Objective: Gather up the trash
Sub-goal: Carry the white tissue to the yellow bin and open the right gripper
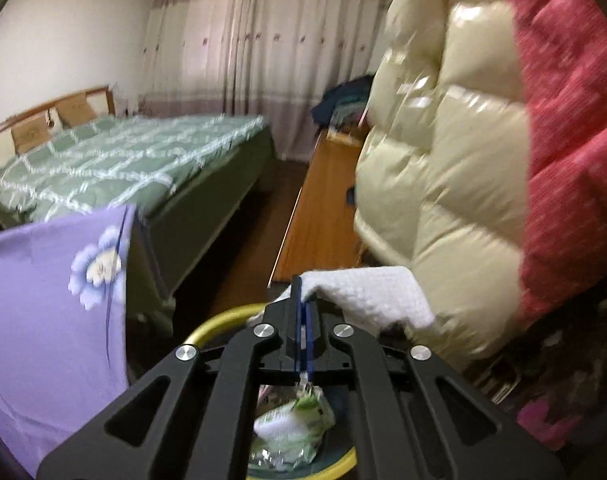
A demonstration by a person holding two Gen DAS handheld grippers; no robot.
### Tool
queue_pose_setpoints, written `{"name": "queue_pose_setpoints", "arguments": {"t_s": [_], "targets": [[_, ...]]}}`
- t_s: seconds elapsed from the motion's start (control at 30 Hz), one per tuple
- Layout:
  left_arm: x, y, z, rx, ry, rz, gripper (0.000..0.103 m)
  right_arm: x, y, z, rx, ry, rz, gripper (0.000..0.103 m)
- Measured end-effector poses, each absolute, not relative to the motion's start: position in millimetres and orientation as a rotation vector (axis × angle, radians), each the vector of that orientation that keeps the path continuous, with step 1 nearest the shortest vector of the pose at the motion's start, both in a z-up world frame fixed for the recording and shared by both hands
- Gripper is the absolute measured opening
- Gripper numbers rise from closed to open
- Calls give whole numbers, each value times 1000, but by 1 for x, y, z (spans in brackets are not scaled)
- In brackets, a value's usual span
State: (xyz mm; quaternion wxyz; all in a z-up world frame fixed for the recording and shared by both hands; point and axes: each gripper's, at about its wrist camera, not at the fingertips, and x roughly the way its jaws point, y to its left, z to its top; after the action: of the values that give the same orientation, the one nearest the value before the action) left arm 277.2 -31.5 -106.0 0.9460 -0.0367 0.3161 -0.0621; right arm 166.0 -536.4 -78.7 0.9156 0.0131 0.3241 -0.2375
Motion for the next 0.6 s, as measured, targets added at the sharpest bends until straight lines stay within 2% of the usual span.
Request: {"name": "queue_pose_setpoints", "arguments": {"t_s": [0.07,0.1,0.6], "targets": [[278,-31,-107,-72,650,-123,98,165,-533,-91,38,695,-475,26],[278,-31,-107,-72,654,-120,98,162,-528,-94,33,698,-473,39],[310,7,-98,-24,751,-4,98,159,-491,-90,121,655,-312,44]]}}
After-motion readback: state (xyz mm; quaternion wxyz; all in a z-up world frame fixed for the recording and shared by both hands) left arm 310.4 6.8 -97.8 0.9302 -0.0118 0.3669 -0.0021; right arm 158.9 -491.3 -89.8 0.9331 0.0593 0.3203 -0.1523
